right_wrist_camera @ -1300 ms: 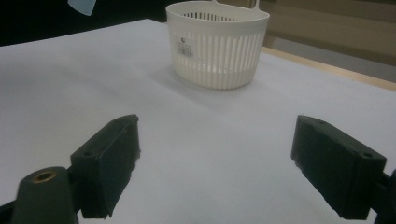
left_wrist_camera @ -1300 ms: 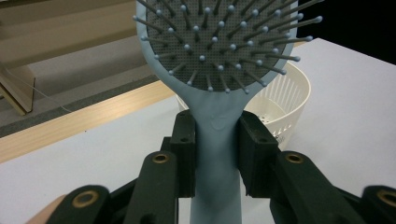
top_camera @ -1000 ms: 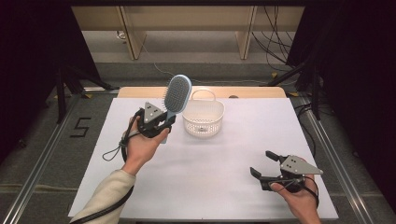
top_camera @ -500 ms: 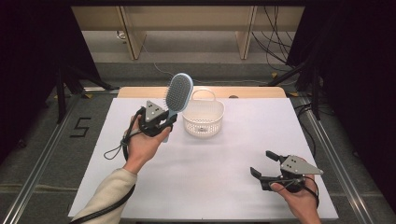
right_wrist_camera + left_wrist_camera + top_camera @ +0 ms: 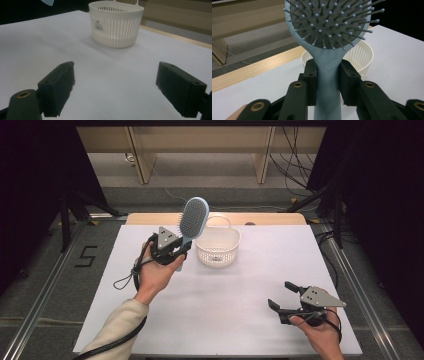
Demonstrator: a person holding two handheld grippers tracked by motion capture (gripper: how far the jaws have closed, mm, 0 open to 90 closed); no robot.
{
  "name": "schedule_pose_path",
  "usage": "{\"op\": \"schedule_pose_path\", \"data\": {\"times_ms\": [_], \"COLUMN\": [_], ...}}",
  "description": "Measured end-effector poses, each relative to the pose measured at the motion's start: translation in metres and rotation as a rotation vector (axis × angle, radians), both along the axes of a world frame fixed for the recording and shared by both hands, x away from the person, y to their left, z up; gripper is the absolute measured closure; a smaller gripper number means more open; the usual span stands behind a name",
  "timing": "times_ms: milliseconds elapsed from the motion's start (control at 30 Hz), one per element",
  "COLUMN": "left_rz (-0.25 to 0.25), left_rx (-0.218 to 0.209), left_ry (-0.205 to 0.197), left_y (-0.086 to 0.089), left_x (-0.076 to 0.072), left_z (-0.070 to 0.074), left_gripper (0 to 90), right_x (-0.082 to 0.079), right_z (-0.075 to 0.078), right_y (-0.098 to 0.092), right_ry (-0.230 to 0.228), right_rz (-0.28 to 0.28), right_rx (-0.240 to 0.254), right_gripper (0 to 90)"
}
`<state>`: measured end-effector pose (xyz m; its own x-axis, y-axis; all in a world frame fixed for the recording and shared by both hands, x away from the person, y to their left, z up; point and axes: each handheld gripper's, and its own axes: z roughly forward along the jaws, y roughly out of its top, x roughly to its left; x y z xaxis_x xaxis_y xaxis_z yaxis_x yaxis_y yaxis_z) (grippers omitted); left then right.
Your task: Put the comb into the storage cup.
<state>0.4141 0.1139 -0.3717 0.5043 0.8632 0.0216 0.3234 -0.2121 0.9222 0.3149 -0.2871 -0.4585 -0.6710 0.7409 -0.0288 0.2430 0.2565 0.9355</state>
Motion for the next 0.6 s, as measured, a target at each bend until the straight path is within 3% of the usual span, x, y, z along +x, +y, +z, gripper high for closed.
{"op": "schedule_pose_path", "data": {"times_ms": [600], "left_rz": [-0.008], "left_rx": [-0.003], "left_ry": [-0.005], "left_y": [-0.0043], "left_x": [0.0017], "left_z": [0.0023], "left_gripper": [70.1], "right_x": [0.0002], "right_z": [-0.0002], "right_y": [0.0001], "right_ry": [-0.001], "right_rz": [0.000], "right_rx": [0.003], "right_gripper": [16.1]}}
